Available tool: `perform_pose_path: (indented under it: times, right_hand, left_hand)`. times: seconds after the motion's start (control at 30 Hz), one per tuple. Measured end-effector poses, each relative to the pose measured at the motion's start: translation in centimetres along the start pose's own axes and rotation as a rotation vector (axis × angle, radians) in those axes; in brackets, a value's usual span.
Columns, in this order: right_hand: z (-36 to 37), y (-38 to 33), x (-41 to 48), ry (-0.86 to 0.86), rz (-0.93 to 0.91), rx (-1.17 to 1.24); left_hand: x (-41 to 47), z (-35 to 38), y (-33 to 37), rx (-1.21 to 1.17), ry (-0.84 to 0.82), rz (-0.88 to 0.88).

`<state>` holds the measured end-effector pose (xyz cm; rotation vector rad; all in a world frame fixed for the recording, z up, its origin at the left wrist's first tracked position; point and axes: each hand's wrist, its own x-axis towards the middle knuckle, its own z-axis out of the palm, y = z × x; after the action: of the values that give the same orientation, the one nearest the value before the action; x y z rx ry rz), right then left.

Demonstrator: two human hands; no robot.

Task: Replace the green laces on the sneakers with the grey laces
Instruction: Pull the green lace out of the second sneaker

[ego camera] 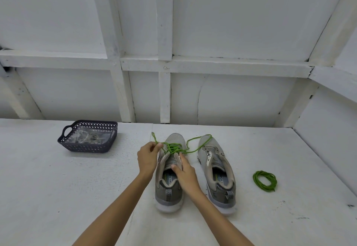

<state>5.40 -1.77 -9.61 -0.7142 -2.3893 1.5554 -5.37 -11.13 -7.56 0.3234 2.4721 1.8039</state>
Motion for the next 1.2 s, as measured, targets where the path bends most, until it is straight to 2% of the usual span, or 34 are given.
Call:
perform_pose_path:
  times: [0.07, 0.2, 0.33, 0.37, 0.5, 0.53, 0.7, 0.73, 0.83, 0.9, 1.03, 1.2]
  right_hand:
    - [0.0, 0.0, 0.0, 0.003, 0.000, 0.005]
    - [0.0, -0.1, -0.1, 0.007, 0.003, 0.022]
    - [0.0, -0.1, -0.1, 0.007, 0.001, 0.017]
    - [0.0, -0.1, -0.1, 0.010, 0.001, 0.015]
    - [0.0, -0.1, 0.0, 0.019, 0.001, 0.011]
    - [0.0, -0.1, 0.0, 0.019, 0.002, 0.011]
    - [0.0, -0.1, -0.1, 0.017, 0.001, 0.014]
    - [0.0, -0.1, -0.1, 0.017, 0.001, 0.017]
    - [0.0, -0.1, -0.1, 0.016, 0.000, 0.016]
    - [0.0, -0.2, -0.1, 0.015, 0.001, 0.017]
    - [0.1, -0.1, -0.1, 0.013, 0.005, 0.022]
    - [0.0, -0.1, -0.1, 0.012, 0.015, 0.006]
  left_hand:
    - [-0.1, 0.1, 0.3, -0.036, 0.037, -0.008]
    - [-0.2, 0.1, 0.4, 0.076, -0.201, -0.006]
    - [0.1, -0.2, 0.8, -0.024, 0.053, -0.002]
    - [0.1, -0.2, 0.8, -0.044, 0.063, -0.009]
    - [0.3, -0.4, 0.6, 0.070, -0.248, -0.023]
    - [0.4, -0.5, 0.4, 0.111, -0.268, -0.015]
    - [0.3, -0.4, 0.4, -0.010, 0.016, -0.012]
    - [0.2, -0.3, 0.5, -0.012, 0.008, -0.014]
    - [0.0, 0.0, 0.5, 0.073, -0.172, -0.021]
    - [-0.1, 0.0, 0.4, 0.099, -0.192, -0.003]
    - [0.0, 0.2, 0.4, -0.019, 0.080, -0.070]
    - [-0.4, 0.6, 0.6, -0.246, 0.203, -0.145]
